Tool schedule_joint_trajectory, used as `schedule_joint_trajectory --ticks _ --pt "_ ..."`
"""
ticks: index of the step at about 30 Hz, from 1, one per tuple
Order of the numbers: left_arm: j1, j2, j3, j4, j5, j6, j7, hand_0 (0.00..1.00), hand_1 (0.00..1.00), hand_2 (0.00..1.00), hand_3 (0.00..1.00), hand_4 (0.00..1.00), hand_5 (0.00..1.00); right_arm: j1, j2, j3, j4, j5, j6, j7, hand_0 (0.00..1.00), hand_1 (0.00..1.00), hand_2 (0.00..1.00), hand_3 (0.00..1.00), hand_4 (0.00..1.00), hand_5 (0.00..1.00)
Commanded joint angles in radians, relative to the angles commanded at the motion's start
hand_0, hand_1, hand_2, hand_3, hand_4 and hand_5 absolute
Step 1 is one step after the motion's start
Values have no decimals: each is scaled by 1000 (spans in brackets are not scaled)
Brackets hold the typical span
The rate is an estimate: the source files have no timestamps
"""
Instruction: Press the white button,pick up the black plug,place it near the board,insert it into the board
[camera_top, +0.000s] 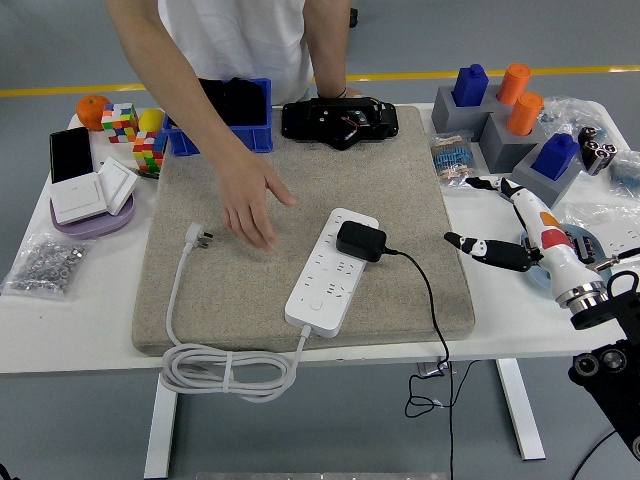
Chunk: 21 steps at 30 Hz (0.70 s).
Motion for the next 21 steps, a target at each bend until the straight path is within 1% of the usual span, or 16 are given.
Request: schedule_joint_trajectory --ticks 3,4,10,14,21 --pt "-1 2 0 0 3 0 0 692 638 613 640 557 197 -36 15 66 11 -9 1 0 868 808 763 772 998 396" --pt "-1 3 -2 0 6 0 -1 692 638 613 640 557 197 -52 26 96 16 -6 1 -2 868 808 763 772 998 396" --pt "-4 4 5 0 1 1 -3 691 638 613 640 557 197 -99 77 192 30 12 4 -7 858 800 753 761 998 395" --pt "-3 4 11 0 -3 1 -3 692 638 614 640 558 199 -116 97 225 34 16 6 -10 858 794 746 757 998 391" --pt "-3 10 12 0 3 2 -6 691 638 613 640 559 201 -134 105 254 37 26 7 -17 846 785 740 746 998 383"
